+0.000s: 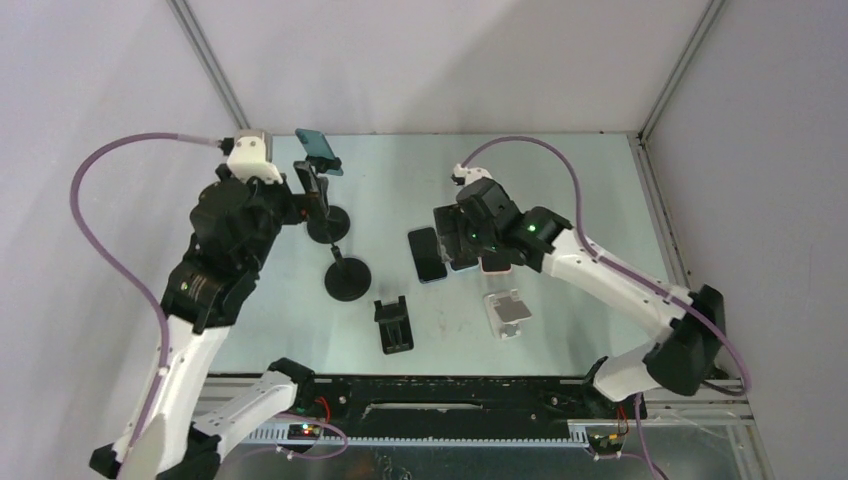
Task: Remove the phone from the phone stand
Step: Pick up the phone stand with the phone at the center of the board.
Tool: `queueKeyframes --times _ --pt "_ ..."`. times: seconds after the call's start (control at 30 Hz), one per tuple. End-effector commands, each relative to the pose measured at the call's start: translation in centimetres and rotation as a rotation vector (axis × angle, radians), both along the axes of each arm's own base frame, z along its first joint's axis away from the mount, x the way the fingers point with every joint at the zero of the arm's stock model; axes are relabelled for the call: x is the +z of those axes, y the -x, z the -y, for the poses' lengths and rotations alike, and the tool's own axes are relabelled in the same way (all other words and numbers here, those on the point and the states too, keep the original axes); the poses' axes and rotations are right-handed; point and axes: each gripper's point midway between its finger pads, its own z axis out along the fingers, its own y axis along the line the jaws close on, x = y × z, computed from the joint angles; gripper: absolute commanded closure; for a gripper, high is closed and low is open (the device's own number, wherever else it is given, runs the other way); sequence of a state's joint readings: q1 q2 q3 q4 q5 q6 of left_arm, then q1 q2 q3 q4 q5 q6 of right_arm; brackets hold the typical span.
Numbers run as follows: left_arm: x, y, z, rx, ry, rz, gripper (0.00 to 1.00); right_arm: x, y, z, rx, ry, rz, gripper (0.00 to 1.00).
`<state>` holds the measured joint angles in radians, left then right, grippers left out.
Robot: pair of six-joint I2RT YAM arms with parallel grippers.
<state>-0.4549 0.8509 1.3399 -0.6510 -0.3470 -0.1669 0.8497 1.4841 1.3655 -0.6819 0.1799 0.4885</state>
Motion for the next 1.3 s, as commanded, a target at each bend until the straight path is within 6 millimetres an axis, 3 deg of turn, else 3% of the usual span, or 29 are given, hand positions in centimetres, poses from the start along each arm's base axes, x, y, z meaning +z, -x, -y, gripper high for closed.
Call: queueKeyframes --times 0.0,0.13,0.17,0.2,0.23,0.27,0.3,0.33,0.37,0.4,0.47,0.7,1.0,1.27 --pt "-0.5 -2.2 1.7 -0.169 -0.001 -0.002 0.03 2.7 1.2 1.9 -0.008 -0.031 0.071 0.14" --pt "-3.1 -4.4 0.6 -0.204 0.008 -0.014 0.02 3.2 2.1 2.9 -0.003 -0.053 0.090 0.14" --pt "-4.8 -4.9 -0.1 -0.193 -0.010 -0.034 0.01 2.9 2.3 3.1 -0.004 -0.051 0.087 0.14" --pt "-4.4 -5.1 -0.3 -0.193 -0.020 0.004 0.00 3.3 2.5 3.2 -0.004 -0.065 0.093 0.14" --pt "-5.9 -5.4 -0.7 -0.190 -0.052 -0.005 0.00 2.9 2.7 3.4 -0.004 -0.062 0.089 0.14" --pt "-5.4 -5.4 -0.8 -0.184 -0.066 0.038 0.00 3.1 2.8 3.4 0.001 -0.072 0.092 0.14" --pt "-6.7 -5.6 -1.2 -0.181 -0.109 0.028 0.00 2.7 3.0 3.5 0.006 -0.068 0.087 0.14" --pt "-5.9 -5.7 -1.6 -0.160 -0.125 0.079 0.00 2.8 3.1 3.6 0.008 -0.072 0.090 0.14" --pt "-7.0 -5.8 -1.8 -0.155 -0.144 0.080 0.00 2.5 3.2 3.7 0.009 -0.066 0.085 0.14" --pt "-6.1 -5.9 -1.9 -0.145 -0.150 0.137 0.00 2.5 3.3 3.8 0.011 -0.066 0.087 0.14" --pt "-6.6 -6.3 -2.0 -0.142 -0.151 0.146 0.00 2.3 3.4 3.9 0.013 -0.060 0.085 0.14" --pt "-9.4 -9.1 -2.8 -0.126 -0.166 0.059 0.01 1.8 4.0 3.9 0.038 -0.072 0.075 0.14" --pt "-9.8 -12.2 -4.2 -0.225 -0.081 0.060 0.04 1.4 4.3 4.0 0.057 -0.063 0.065 0.14" --pt "-11.9 -14.9 -4.7 -0.326 -0.020 0.015 0.10 0.8 4.6 3.5 0.073 -0.076 0.047 0.14"
